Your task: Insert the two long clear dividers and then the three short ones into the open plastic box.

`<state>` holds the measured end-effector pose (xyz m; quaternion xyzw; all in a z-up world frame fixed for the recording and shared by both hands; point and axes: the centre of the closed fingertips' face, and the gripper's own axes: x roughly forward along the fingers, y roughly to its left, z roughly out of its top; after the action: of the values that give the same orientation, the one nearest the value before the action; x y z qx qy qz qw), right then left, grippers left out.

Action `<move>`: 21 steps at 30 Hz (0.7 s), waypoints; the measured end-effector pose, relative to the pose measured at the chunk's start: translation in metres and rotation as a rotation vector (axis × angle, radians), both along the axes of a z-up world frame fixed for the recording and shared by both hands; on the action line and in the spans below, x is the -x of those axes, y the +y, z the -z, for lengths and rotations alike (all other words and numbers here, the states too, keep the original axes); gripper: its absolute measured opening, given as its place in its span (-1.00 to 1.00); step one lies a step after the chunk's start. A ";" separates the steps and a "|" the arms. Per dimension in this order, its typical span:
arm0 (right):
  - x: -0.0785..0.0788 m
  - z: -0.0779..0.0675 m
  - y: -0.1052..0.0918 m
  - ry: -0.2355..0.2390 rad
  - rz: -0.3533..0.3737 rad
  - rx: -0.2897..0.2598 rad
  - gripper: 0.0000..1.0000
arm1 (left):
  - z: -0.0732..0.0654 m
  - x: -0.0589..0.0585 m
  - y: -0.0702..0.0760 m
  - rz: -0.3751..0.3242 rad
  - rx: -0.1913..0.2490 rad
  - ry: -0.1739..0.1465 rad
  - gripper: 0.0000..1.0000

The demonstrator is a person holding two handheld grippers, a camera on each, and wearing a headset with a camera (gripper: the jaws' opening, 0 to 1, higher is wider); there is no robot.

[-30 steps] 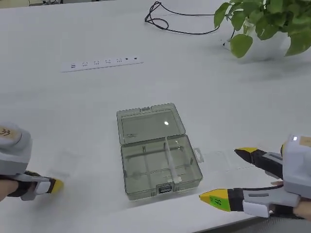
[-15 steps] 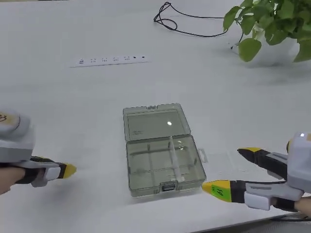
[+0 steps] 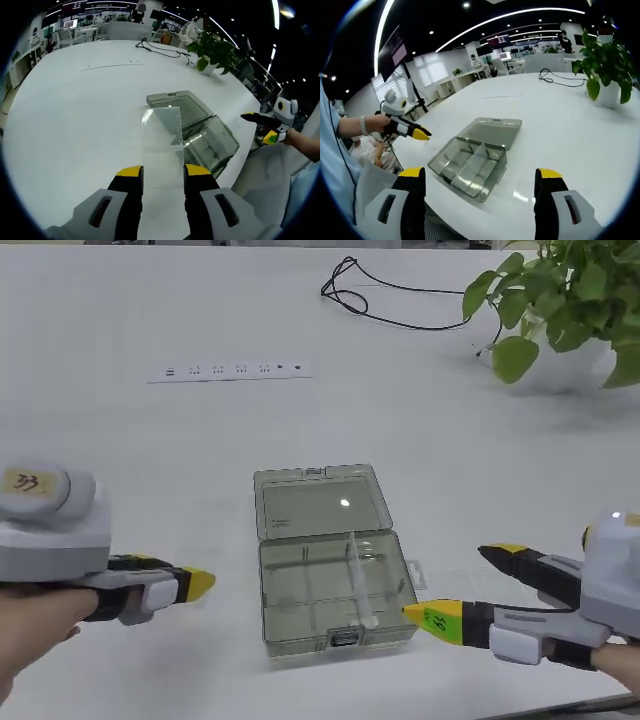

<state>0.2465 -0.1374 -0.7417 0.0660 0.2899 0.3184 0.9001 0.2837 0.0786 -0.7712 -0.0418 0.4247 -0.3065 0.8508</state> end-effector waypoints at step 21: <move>-0.028 -0.021 0.020 0.013 0.061 -0.144 0.34 | -0.013 0.011 -0.077 -0.023 0.172 -0.046 -0.40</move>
<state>0.2742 -0.1171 -0.7208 0.1416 0.2698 0.3106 0.9004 0.2729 0.0018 -0.7584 -0.1127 0.3765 -0.3331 0.8571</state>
